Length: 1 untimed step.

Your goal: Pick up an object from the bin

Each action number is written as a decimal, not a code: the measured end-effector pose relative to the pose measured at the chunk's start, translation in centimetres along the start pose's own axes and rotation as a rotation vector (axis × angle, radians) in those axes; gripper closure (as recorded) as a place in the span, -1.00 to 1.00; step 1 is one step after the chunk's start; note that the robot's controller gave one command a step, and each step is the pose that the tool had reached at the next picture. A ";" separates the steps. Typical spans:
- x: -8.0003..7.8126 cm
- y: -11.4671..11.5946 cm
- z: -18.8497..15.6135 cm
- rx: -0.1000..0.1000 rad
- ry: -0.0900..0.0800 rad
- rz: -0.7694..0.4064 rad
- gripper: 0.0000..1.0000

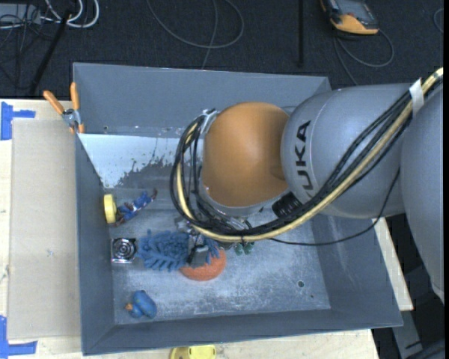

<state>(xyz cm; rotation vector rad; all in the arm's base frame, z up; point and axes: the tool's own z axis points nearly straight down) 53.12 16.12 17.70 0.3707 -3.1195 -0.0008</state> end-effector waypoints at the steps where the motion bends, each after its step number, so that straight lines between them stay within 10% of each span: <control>1: -4.1 -2.6 -9.8 0.000 0.000 -0.001 1.00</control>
Offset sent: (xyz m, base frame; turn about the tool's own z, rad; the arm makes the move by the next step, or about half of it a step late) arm 0.0000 0.0000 0.0000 0.0000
